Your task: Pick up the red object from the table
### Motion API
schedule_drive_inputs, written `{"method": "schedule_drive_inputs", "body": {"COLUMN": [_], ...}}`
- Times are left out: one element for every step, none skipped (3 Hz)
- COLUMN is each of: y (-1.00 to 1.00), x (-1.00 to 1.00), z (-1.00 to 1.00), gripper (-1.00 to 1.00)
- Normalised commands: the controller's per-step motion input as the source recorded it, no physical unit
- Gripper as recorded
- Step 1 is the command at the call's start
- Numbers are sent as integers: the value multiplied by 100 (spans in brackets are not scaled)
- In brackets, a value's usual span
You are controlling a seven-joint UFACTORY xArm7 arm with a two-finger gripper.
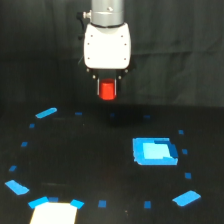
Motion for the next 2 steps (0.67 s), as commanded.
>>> {"method": "schedule_drive_inputs", "body": {"y": [-44, -37], "x": [-9, -22], "z": [90, 31], "gripper": [-97, -98]}}
